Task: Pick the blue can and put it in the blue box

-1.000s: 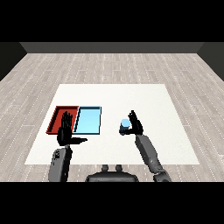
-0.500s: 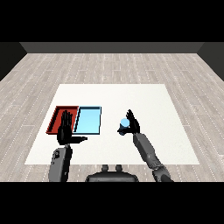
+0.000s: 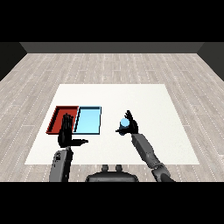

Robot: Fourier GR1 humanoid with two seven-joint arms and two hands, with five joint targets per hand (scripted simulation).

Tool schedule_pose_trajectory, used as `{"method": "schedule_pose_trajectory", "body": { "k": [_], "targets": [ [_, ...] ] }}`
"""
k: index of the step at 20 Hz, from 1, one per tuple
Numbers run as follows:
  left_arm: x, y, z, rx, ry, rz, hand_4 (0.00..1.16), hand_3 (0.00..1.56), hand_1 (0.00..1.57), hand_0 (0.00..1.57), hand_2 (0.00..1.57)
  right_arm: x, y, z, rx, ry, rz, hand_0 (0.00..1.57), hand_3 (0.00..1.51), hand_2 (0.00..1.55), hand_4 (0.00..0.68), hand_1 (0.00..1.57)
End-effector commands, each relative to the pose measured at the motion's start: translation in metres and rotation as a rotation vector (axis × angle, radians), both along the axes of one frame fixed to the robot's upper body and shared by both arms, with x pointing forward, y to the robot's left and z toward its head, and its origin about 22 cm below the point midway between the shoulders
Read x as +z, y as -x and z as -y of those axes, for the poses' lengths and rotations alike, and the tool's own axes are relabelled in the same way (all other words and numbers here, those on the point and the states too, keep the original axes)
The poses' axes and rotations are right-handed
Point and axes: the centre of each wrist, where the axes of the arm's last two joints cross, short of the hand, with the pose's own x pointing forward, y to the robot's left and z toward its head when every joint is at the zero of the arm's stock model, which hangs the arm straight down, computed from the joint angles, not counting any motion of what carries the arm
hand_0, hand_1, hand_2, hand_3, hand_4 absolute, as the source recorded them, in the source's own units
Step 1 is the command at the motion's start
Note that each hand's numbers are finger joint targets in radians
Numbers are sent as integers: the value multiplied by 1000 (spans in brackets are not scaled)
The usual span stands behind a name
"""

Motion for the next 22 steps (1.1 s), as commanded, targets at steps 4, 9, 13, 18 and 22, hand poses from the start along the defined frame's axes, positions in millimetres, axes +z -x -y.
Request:
{"method": "schedule_pose_trajectory", "body": {
  "k": [4, 9, 13, 18, 22],
  "targets": [
    [-2, -10, -4, -8, 3, 10, 0, 0, 0, 0, 0, 7, -1, -5, -52, 101, -45, 1530, 1452, 1486, 582, 1530],
    [-10, -29, -4, -7, 0, -1, 0, 0, 0, 0, 0, 14, -10, -6, -56, 177, -50, 1568, 1457, 1502, 677, 1568],
    [11, 7, -14, -36, 3, -6, 0, 0, 0, 0, 0, 19, -13, -15, -74, 177, -41, 1560, 1435, 1487, 677, 1560],
    [10, -16, -12, -40, 3, -37, 0, 0, 0, 0, 0, 44, -8, 4, -48, 175, 49, 1503, 1417, 1460, 657, 1503],
    [-2, 2, 16, -52, -75, -52, 0, 0, 0, 0, 0, 55, -10, -6, -58, 192, 124, 1472, 1410, 1451, 649, 1472]
  ]
}}
